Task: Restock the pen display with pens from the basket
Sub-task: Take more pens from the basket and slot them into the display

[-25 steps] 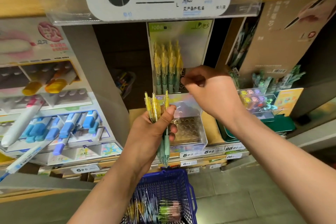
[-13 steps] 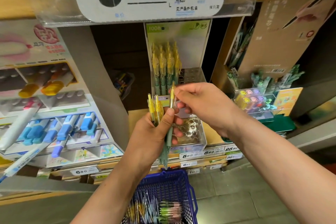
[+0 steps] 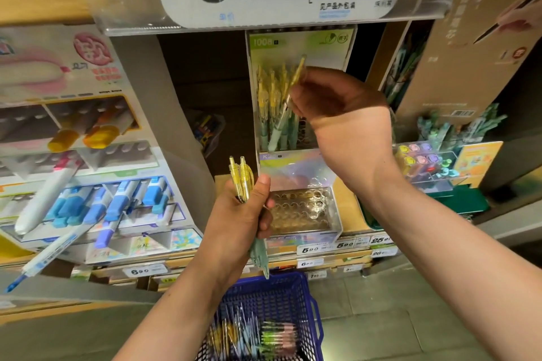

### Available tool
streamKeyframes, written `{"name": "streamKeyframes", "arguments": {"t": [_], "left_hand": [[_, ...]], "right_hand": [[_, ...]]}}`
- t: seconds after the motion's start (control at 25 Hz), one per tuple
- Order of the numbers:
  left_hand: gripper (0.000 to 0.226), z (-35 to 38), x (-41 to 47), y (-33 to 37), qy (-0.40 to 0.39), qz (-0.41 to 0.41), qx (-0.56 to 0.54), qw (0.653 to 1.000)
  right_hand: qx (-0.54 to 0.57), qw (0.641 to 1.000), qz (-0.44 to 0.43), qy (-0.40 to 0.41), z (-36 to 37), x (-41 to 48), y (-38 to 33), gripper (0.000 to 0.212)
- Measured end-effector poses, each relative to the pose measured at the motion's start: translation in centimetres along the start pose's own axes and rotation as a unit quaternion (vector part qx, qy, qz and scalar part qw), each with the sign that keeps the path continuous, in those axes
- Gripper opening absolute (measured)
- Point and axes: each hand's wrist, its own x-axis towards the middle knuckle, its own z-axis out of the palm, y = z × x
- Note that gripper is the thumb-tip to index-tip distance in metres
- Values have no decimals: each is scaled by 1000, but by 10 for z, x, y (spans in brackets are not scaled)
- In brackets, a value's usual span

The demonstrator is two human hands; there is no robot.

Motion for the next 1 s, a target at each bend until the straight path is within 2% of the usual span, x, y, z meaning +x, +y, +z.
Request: {"name": "streamKeyframes", "arguments": {"t": [0.12, 0.36, 0.52, 0.64, 0.76, 1.0], "left_hand": [[29, -4, 2, 0, -1, -29, -48, 998], [23, -12, 5, -1, -27, -86, -173, 981], [15, -13, 2, -1, -9, -53, -137, 989], [25, -13, 0, -1, 7, -22, -89, 996], [42, -11, 0, -1, 8, 5, -47, 999], [49, -2, -1, 5, -1, 47, -17, 999]], "right_hand": [[-16, 1000, -18, 8, 13, 4, 0, 13], [-56, 998, -42, -5, 18, 10, -1, 14], [-111, 993, -19, -21, 21, 4, 12, 13], [-180, 983, -16, -26, 24, -2, 23, 11], [-204, 978, -29, -22, 26, -4, 30, 11], [-302, 952, -18, -50, 17, -19, 26, 9]]}}
